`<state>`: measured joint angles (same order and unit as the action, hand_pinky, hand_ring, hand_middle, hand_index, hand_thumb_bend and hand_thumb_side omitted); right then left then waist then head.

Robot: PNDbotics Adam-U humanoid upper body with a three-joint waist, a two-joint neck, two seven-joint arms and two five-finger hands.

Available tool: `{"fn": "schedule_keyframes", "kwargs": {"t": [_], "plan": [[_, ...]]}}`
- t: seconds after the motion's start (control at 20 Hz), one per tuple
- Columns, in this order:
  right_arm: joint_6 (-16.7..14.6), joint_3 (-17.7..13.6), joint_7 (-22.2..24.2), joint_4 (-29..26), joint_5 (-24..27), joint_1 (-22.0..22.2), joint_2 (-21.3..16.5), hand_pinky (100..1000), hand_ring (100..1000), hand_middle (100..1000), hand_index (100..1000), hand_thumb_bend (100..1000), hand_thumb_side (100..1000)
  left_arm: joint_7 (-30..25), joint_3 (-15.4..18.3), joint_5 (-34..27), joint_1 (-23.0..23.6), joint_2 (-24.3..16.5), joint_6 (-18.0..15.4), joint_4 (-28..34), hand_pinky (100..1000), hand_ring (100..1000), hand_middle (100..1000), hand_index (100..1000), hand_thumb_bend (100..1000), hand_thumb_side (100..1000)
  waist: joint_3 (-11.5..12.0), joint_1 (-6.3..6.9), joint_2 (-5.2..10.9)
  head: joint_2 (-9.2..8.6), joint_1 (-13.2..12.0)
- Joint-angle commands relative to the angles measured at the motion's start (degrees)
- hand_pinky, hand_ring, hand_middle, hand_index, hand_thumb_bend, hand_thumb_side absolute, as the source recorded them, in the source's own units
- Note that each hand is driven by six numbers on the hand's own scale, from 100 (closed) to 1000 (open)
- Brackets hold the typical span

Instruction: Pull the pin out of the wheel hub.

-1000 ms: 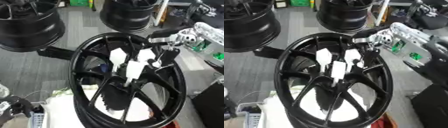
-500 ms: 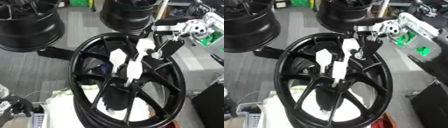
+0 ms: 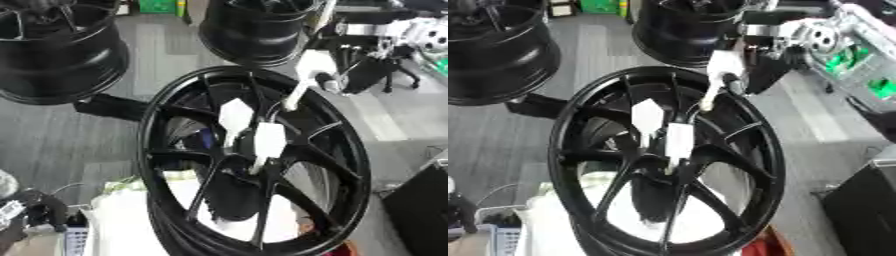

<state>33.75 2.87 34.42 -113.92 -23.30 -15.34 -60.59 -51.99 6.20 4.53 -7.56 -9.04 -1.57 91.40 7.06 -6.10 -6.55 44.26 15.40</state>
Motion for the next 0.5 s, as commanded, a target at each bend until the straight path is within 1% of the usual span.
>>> {"fn": "schedule_keyframes", "kwargs": {"t": [0.05,0.15,0.2,0.35,0.45,0.5], "plan": [[2.84,-7.46,-5.37,0.05,-3.01,4.1,-0.57,559,461,437,546,100,100,0.03,0.82,-0.06,-0.27,-0.7,0.26,1.14,556,486,484,644,100,1000,-0.58,0.31,0.53,-0.15,-0.83],[4.08,-11.69,-10.7,1.42,-4.68,8.4,1.71,548,456,431,542,100,100,0.03,1.1,-0.1,-0.22,-0.69,0.32,1.2,556,486,484,644,100,1000,-1.02,0.41,0.5,-0.15,-1.12],[4.35,-13.15,-13.05,2.01,-5.07,9.99,2.74,538,451,426,539,100,100,0.03,1.16,-0.12,-0.21,-0.68,0.34,1.21,556,486,484,644,100,1000,-1.12,0.45,0.5,-0.15,-1.19],[5.83,-19.56,-23.11,5.78,-6.16,15.63,8.83,518,443,419,534,100,100,0.03,1.48,-0.23,-0.12,-0.62,0.36,1.24,556,486,484,644,100,1000,-1.67,0.69,0.54,-0.15,-1.54],[6.64,-22.16,-29.27,8.87,-5.47,18.82,12.54,524,453,434,549,100,100,0.03,1.58,-0.31,-0.09,-0.57,0.37,1.25,556,486,484,644,100,1000,-1.8,0.79,0.6,-0.15,-1.53],[7.05,-22.96,-31.83,10.51,-4.71,20.22,14.25,536,465,454,569,100,100,0.03,1.6,-0.33,-0.07,-0.56,0.37,1.25,556,486,484,644,100,1000,-1.84,0.83,0.63,-0.15,-1.53]]}}
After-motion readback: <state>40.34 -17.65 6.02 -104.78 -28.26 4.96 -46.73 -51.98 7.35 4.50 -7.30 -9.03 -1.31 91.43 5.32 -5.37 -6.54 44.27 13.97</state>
